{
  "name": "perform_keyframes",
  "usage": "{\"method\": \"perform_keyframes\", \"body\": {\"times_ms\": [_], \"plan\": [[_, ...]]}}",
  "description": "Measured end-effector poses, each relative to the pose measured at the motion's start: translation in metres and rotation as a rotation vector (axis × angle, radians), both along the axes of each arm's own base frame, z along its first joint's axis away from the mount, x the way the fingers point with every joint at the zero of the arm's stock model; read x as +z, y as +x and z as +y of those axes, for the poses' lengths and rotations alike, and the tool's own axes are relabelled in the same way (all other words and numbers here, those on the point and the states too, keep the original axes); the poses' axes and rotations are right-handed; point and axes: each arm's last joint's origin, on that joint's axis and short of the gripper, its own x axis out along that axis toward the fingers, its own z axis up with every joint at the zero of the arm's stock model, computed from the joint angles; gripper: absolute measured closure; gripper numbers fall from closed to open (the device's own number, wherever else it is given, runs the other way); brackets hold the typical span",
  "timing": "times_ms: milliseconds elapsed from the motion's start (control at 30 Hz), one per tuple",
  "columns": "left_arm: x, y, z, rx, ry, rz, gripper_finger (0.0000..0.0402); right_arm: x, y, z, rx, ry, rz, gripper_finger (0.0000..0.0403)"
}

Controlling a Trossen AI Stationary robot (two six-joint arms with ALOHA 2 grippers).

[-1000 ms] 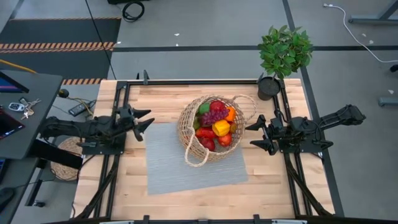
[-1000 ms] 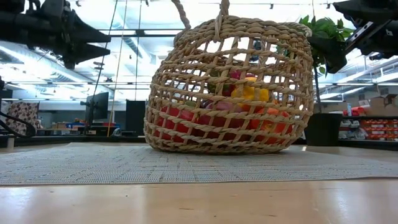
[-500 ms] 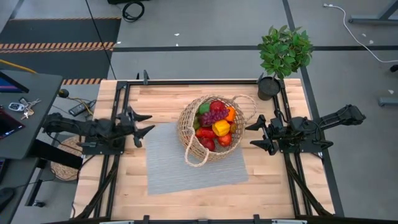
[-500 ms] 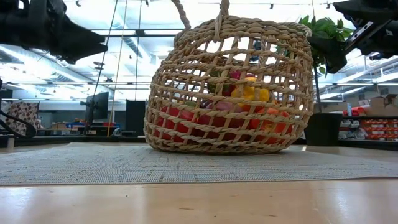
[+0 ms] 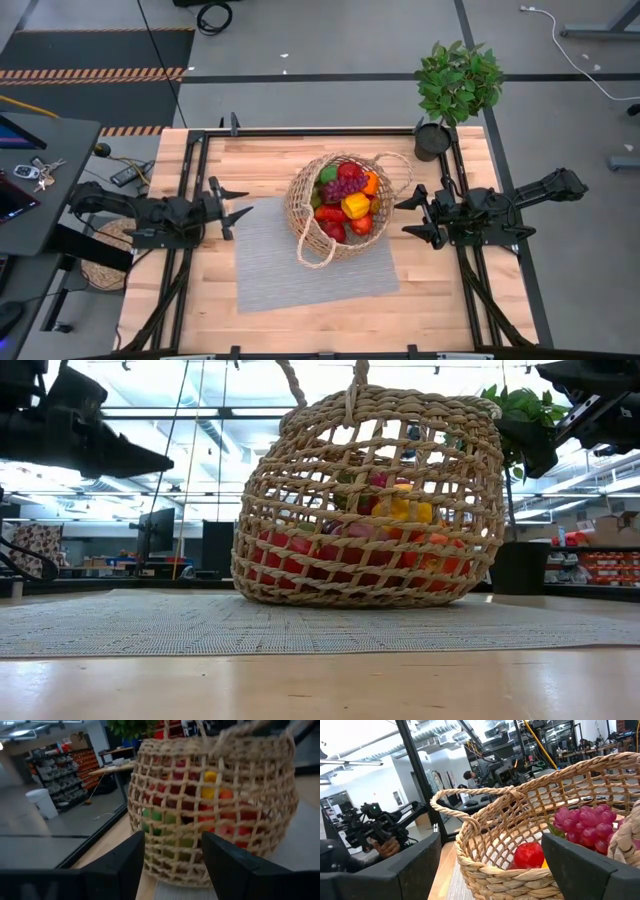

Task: Build produce basket
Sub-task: Return to Home Position

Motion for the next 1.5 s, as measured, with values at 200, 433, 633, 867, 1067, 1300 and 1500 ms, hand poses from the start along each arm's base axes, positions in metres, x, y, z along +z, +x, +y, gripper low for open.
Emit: {"method": "perform_keyframes", "body": {"times_ms": [200,433,633,867,1067,1300,1500], "plan": [[-0.003,0.001,-0.001,-0.026,0.047,0.015,0.0200,-0.008,0.000,0.000,0.000,-0.019,0.078,0.0055],[-0.003,0.001,-0.002,-0.077,0.045,0.014,0.0214,-0.028,-0.001,0.000,0.001,-0.068,0.282,0.0055],[-0.004,0.001,-0.003,-0.113,0.046,0.020,0.0215,-0.038,-0.002,0.000,0.005,-0.089,0.377,0.0055],[-0.004,0.002,-0.006,-0.198,0.049,0.019,0.0221,-0.036,-0.003,-0.001,0.007,-0.085,0.359,0.0055],[-0.001,0.002,-0.006,-0.224,-0.036,-0.034,0.0223,-0.035,-0.003,-0.001,0.007,-0.084,0.353,0.0055],[-0.002,0.002,-0.006,-0.217,-0.317,-0.092,0.0221,-0.035,-0.003,-0.001,0.008,-0.084,0.353,0.0055],[-0.009,0.002,-0.007,-0.196,-0.574,-0.079,0.0219,-0.035,-0.003,-0.001,0.008,-0.084,0.353,0.0055]]}}
